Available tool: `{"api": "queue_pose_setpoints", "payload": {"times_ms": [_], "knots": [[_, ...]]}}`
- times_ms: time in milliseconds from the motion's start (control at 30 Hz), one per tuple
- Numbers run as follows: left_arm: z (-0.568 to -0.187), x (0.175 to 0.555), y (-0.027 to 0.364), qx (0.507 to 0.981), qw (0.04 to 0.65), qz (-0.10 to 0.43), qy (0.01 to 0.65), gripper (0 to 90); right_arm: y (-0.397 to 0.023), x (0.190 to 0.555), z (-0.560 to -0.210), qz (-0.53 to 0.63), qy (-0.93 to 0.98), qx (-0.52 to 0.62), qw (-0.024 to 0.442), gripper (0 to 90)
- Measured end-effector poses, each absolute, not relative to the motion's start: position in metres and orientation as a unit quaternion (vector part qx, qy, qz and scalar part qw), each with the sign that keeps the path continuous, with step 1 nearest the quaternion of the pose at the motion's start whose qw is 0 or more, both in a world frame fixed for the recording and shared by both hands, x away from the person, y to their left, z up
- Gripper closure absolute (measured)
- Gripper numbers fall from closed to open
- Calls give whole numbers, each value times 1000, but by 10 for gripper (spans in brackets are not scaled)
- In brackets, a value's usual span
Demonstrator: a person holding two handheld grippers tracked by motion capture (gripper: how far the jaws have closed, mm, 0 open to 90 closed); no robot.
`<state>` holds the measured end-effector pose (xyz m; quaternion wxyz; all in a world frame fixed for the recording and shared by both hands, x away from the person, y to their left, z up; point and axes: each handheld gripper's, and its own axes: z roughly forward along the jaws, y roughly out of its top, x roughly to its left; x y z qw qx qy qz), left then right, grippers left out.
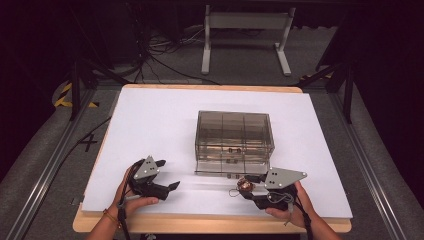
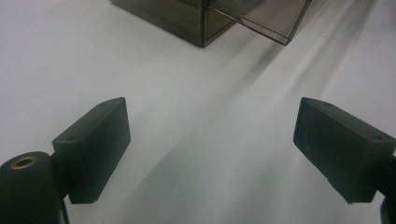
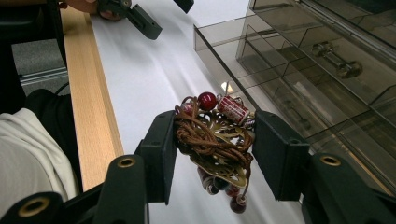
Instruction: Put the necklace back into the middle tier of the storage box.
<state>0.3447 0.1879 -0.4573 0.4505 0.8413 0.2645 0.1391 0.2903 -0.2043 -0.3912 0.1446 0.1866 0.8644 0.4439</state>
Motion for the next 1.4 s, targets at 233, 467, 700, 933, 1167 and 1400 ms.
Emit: {"api": "queue_pose_setpoints", "payload": {"times_ms": [233,467,700,933,1167,1400], "knots": [[-457,344,186,847,441,144,259,114,-207,290,-389,446,863,186,150,518],[-458,345,185,849,437,142,263,112,-207,288,-384,450,859,188,156,518],[-457,345,185,847,438,145,263,112,-207,289,-377,457,854,188,163,518],[-458,345,185,845,440,140,270,112,-205,292,-371,459,852,188,168,518],[-458,346,186,843,442,139,273,112,-204,296,-364,457,851,191,176,518],[-458,346,186,844,442,139,272,112,-201,303,-355,449,853,190,187,518]]}}
